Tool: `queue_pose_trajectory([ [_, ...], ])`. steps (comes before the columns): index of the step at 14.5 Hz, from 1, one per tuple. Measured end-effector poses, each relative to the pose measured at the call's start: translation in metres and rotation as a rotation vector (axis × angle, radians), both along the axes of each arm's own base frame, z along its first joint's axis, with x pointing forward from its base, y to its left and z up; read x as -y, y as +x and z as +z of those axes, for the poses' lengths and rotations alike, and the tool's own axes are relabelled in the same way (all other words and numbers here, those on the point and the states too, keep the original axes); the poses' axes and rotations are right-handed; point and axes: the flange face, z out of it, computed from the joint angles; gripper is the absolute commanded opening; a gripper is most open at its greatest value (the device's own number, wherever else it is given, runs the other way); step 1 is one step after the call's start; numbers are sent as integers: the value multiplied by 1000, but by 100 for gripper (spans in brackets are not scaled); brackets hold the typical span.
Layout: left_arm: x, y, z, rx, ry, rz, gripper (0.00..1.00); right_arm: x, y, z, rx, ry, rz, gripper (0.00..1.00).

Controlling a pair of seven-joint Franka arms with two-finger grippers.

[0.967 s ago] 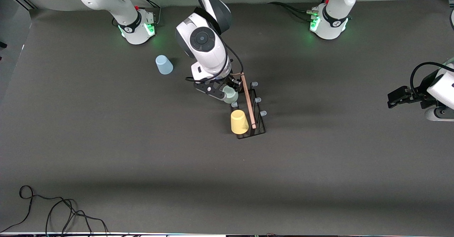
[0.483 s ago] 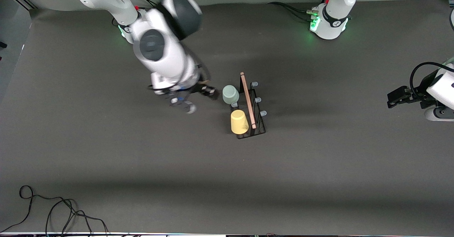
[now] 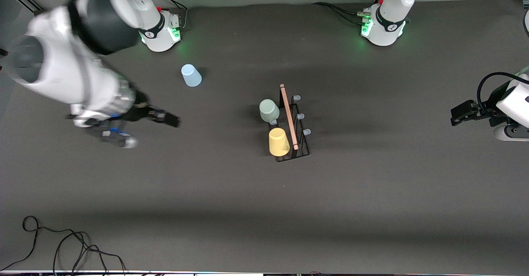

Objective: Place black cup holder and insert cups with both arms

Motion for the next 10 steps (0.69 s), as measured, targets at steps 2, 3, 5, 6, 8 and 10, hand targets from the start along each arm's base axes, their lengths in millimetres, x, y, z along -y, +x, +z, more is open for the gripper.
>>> queue_pose_trajectory([
  [2,0,0,0,0,0,0,100,54,-2,20,3,-12,17,100],
  [3,0,0,0,0,0,0,100,78,-6,30,11,-36,40,100],
  [5,1,0,0,0,0,-1,100,114,-16,47,17,-86,93,100],
  [6,1,0,0,0,0,-2,100,126,-19,53,18,-95,103,100],
  [8,4,0,0,0,-1,-7,100,142,-22,59,21,-96,103,100],
  [10,5,0,0,-1,-1,-9,100,147,-23,60,22,-98,98,100],
])
